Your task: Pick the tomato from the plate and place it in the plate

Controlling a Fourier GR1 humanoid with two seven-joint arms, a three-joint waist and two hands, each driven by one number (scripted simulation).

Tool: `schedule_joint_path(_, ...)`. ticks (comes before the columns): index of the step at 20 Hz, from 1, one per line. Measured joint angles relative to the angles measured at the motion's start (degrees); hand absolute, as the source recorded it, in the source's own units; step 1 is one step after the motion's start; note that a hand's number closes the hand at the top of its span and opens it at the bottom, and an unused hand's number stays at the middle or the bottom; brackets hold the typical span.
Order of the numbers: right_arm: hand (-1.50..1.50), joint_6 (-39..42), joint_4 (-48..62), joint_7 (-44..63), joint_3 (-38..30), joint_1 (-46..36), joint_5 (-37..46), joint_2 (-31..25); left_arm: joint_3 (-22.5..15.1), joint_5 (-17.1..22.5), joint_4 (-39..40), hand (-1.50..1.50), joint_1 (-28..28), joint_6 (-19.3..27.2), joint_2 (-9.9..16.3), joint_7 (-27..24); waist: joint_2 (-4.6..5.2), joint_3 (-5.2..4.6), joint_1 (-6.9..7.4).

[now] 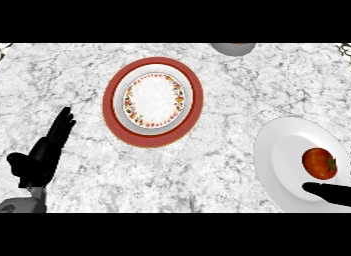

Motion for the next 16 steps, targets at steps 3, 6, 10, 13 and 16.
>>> schedule_joint_path(3, -1.50, 1.61, 2.09, 0.80, -0.27, -1.46, 2.27, 1.41, 0.57, -0.40, -2.11, 0.00, 0.96, -0.46, -0.21, 1.27, -0.02, -0.02, 0.05)
schedule_joint_path(6, -1.50, 2.89, 5.35, -0.44, -0.71, -2.11, 4.52, 3.64, 1.31, -0.82, -1.75, 0.00, 0.55, -1.12, -0.90, 1.38, -0.02, -0.02, 0.01)
schedule_joint_path(10, 1.50, 4.64, 10.45, -1.44, -1.42, -5.92, 6.26, 5.36, 2.06, -1.59, -0.63, 0.00, 0.15, -2.04, -1.05, 0.57, -0.44, -0.83, -0.14)
schedule_joint_path(13, 1.50, 5.70, 11.49, -4.00, -1.42, -6.56, 6.63, 6.58, 2.13, -2.25, 0.60, 0.00, -0.66, -1.73, -1.85, 0.01, -0.46, -0.94, -0.30)
schedule_joint_path(16, 1.50, 6.50, 13.39, -8.18, -2.08, -6.58, 7.33, 7.13, 1.24, -3.45, 0.32, 0.00, -0.84, -0.52, -3.28, 0.70, -0.68, -1.31, -0.41)
